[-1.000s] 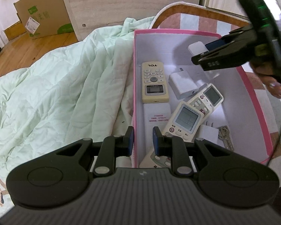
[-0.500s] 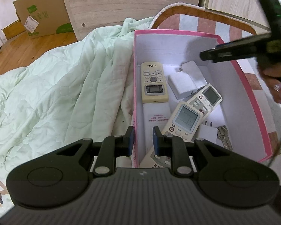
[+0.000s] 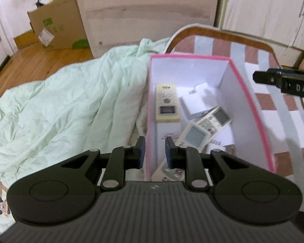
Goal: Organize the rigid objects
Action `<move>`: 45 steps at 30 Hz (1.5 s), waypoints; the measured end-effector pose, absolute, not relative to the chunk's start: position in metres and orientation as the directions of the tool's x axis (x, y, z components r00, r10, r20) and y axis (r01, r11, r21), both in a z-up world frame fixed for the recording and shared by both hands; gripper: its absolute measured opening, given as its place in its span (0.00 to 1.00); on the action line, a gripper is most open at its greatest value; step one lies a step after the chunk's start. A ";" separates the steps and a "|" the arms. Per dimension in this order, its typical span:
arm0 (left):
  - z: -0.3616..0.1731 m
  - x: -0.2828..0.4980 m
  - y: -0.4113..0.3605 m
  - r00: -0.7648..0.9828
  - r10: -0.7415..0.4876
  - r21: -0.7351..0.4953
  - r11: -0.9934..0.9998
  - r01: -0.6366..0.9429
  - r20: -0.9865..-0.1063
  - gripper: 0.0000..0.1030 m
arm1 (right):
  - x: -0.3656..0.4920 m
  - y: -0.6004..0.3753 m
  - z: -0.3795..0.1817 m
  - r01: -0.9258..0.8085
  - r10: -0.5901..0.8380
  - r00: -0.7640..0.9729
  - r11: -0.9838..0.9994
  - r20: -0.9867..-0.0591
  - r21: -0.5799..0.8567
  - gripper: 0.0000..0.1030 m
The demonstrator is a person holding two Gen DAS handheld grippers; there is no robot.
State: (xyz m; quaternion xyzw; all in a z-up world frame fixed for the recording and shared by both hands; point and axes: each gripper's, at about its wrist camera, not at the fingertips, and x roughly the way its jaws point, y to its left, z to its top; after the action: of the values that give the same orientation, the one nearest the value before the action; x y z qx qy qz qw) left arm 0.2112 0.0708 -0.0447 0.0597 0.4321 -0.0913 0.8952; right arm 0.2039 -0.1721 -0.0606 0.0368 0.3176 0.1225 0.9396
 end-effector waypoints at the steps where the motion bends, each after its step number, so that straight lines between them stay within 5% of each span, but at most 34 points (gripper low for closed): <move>1: -0.038 0.207 0.068 0.621 -0.117 0.030 0.975 0.221 -0.775 0.19 | 0.197 -0.172 -0.056 -0.203 0.254 0.771 0.967 -0.584 0.153 0.50; 22: -0.016 0.132 0.023 0.612 -0.174 -0.047 0.975 0.218 -0.772 0.33 | 0.054 -0.193 -0.001 -0.087 0.139 0.784 0.990 -0.605 0.114 0.54; 25: -0.008 0.117 0.015 0.623 -0.194 -0.040 0.967 0.252 -0.758 0.41 | 0.040 -0.193 0.001 -0.070 0.122 0.778 0.992 -0.616 0.108 0.57; 31: 0.009 0.094 0.003 0.667 -0.181 0.025 0.957 0.288 -0.723 0.53 | 0.032 -0.183 0.001 -0.080 0.073 0.758 0.997 -0.649 0.019 0.85; 34: 0.013 0.089 0.002 0.665 -0.195 0.016 0.954 0.298 -0.721 0.55 | 0.027 -0.181 0.003 -0.043 0.032 0.776 0.999 -0.630 -0.002 0.91; 45: 0.018 0.085 0.009 0.668 -0.173 0.030 0.959 0.282 -0.723 0.81 | 0.015 -0.187 0.012 0.008 0.033 0.730 0.998 -0.682 0.057 0.93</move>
State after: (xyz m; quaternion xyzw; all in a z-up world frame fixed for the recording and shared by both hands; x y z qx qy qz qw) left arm 0.0847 0.0087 0.0178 0.0698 0.3876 -0.1250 0.9106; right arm 0.0152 -0.1865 0.0117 0.0281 0.3672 0.0066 0.9297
